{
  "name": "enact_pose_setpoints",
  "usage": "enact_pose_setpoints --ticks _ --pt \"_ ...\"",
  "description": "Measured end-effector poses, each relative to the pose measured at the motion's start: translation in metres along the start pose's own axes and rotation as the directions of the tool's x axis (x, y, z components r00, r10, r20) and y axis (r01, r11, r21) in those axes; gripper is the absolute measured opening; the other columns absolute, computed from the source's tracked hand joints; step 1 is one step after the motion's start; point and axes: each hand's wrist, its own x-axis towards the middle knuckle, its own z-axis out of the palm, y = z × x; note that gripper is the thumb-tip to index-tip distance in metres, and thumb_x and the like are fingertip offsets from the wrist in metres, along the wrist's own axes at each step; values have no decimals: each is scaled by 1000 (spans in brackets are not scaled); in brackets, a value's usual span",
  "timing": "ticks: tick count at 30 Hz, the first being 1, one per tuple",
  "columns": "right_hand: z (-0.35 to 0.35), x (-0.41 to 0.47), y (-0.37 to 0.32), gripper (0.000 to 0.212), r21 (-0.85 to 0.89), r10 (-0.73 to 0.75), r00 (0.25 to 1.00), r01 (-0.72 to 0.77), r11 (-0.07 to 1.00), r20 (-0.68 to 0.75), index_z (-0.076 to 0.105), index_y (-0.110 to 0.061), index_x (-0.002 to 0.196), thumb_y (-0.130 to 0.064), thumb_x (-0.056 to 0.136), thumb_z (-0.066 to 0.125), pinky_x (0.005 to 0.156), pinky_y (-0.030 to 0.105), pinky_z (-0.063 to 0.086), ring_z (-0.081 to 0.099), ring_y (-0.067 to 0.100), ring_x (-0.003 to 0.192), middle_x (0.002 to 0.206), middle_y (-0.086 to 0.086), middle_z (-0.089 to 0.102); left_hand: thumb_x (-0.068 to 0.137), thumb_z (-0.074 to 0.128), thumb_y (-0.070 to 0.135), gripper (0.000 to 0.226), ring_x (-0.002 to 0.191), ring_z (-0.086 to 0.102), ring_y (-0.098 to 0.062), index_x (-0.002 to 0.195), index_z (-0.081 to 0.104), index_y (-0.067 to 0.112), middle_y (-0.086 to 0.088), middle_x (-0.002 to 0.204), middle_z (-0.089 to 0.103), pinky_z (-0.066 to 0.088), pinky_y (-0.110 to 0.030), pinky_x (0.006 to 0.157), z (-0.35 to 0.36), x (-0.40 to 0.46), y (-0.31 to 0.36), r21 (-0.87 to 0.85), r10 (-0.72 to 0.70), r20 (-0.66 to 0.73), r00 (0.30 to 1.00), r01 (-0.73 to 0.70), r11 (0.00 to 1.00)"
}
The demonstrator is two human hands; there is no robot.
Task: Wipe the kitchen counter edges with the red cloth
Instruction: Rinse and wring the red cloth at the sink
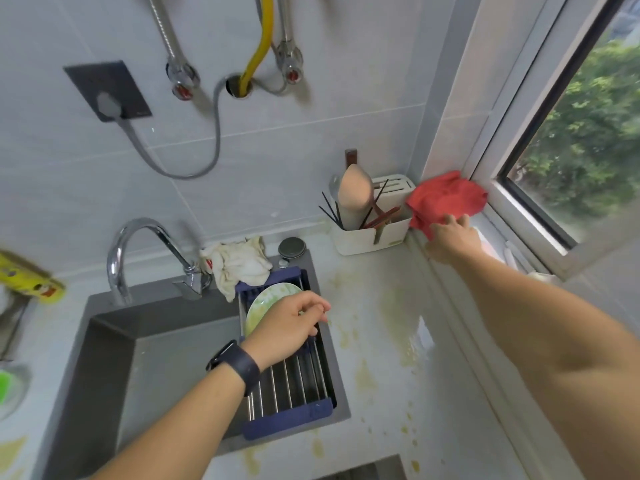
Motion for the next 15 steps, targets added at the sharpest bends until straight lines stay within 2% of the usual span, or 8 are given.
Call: enact_pose_setpoints --ticks 2,6,9,11,13,15 --pt "6 8 1 45 -7 15 1000 -15 1000 20 63 -21 135 -40 100 43 99 47 44 34 35 130 140 11 45 104 51 24 22 75 69 -5 105 71 32 12 95 75 48 -14 65 -4 4 -3 -1 -14 -10 1000 14 1000" --pt "9 19 1 40 -2 49 997 -50 999 -67 67 -12 129 -30 98 51 91 44 43 40 35 122 131 12 53 105 51 23 22 81 71 -15 104 72 32 10 96 75 56 -27 73 -9 11 -9 1 -29 -17 999 29 1000" --pt "4 22 1 33 74 61 984 -49 996 -166 74 -6 115 -27 98 55 79 42 46 51 38 108 113 17 62 104 52 21 21 74 69 -9 105 71 30 8 96 75 55 -25 75 -10 15 -10 -1 -15 -27 1000 15 1000" --pt "-6 21 2 30 177 62 972 -22 984 -225 74 3 106 -18 97 55 77 47 51 56 43 100 105 24 63 104 53 23 20 72 67 -4 106 71 30 8 95 74 53 -20 74 -9 17 -7 10 0 -26 1000 0 1000" --pt "-19 18 2 25 247 85 953 -11 969 -292 69 8 107 -6 95 53 77 49 51 60 47 97 107 29 62 104 53 24 19 71 67 -2 107 71 30 8 96 75 53 -21 73 -7 18 -3 12 7 -12 1000 -7 1000" --pt "-35 14 1 23 283 108 932 -6 959 -347 64 4 109 2 94 46 74 48 46 62 49 97 109 31 63 104 53 24 19 71 67 -1 108 71 28 7 97 74 56 -27 76 -6 17 2 21 20 6 1000 -20 1000"
